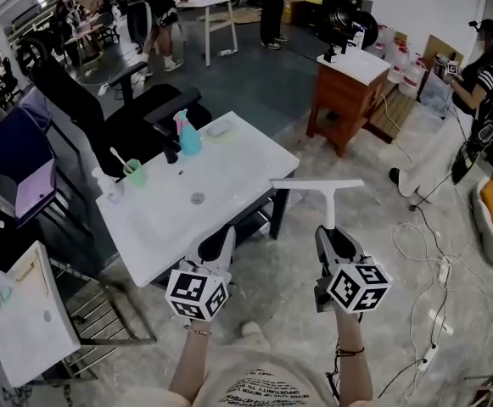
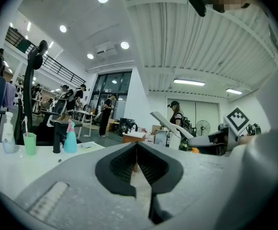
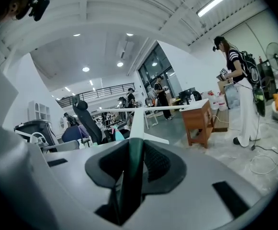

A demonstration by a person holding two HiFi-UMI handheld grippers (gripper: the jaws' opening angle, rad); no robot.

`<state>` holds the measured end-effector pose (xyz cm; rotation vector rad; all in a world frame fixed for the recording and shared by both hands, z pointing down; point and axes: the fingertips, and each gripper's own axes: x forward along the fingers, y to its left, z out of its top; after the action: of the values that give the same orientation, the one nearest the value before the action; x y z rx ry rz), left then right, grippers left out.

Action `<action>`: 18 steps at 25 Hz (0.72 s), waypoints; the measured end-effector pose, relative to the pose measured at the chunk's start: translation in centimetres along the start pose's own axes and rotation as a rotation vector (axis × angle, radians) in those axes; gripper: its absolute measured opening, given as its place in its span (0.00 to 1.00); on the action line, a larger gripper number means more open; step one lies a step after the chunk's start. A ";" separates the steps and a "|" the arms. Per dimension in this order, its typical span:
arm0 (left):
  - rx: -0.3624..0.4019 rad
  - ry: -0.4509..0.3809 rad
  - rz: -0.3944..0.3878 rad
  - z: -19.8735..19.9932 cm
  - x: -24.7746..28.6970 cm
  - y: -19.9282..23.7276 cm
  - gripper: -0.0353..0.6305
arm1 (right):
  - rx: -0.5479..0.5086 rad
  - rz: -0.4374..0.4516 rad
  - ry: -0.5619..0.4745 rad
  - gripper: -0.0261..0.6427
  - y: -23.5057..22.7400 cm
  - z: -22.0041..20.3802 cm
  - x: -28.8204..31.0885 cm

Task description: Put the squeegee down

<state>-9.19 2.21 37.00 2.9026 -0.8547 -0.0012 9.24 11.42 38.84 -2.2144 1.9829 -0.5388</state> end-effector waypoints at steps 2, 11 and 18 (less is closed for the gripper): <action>-0.002 -0.001 0.004 0.2 1.2 0.9 0.09 | 0.002 0.002 0.003 0.18 -0.4 0.5 1.5; 0.003 0.000 0.000 -0.1 4.5 2.9 0.09 | 0.019 0.000 0.000 0.18 -1.9 0.9 6.0; -0.010 -0.007 0.022 -0.4 6.9 4.6 0.09 | 0.028 0.005 0.013 0.18 -3.3 0.9 9.1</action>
<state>-5.91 -5.31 38.11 2.8853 -0.8847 -0.0137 13.37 2.85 40.67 -2.1948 1.9738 -0.5780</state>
